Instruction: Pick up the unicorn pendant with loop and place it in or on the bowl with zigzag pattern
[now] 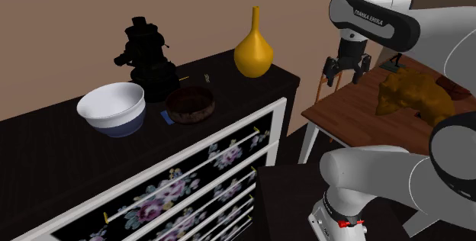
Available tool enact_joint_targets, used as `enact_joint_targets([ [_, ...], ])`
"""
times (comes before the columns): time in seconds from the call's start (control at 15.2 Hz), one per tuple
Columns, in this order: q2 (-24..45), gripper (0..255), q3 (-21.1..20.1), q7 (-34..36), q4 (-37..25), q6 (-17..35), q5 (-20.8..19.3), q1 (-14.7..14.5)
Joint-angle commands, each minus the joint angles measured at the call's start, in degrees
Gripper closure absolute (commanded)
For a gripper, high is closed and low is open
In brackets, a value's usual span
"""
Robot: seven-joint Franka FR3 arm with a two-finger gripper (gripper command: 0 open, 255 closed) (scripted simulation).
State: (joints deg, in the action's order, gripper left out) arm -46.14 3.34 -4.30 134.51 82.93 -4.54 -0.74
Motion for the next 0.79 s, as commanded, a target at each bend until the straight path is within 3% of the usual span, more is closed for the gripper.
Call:
enact_joint_targets([
  [0.0, 0.0, 0, 0.0, 0.0, 0.0, 0.0, 0.0, 0.0],
  [0.73, 11.5, 0, -10.1, 7.5, -4.0, 11.1, 6.8, -5.7],
])
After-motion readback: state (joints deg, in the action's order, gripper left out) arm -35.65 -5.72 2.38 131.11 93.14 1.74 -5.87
